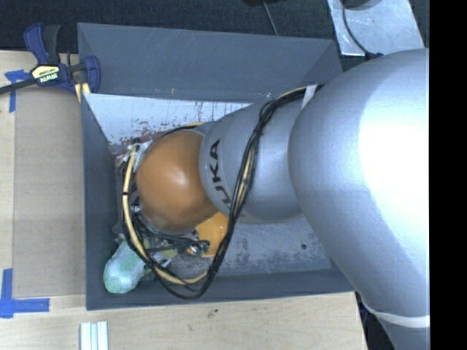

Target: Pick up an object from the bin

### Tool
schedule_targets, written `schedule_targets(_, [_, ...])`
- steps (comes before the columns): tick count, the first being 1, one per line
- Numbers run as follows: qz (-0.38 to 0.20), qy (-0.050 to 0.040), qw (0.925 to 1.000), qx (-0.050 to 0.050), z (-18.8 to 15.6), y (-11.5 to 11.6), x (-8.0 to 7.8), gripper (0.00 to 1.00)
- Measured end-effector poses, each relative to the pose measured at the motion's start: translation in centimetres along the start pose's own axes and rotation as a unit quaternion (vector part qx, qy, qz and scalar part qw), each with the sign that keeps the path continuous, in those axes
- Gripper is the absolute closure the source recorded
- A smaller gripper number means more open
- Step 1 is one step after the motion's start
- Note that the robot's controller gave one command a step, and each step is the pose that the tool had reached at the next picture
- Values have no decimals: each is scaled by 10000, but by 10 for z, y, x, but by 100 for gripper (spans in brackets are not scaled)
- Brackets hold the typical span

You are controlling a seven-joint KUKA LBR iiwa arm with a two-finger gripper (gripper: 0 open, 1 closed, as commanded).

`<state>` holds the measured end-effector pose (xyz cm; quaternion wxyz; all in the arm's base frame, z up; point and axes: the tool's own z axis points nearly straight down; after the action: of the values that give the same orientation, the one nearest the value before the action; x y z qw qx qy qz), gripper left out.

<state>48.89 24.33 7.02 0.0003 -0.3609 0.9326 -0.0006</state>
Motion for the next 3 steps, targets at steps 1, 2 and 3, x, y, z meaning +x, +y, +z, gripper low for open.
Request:
schedule_targets(1, [-92,11,10000,-2,0,1,1,100])
schedule_targets(2, [-72,-1,10000,-6,-13,1,1,100])
schedule_targets(3, [-66,-16,10000,-2,-29,1,1,100])
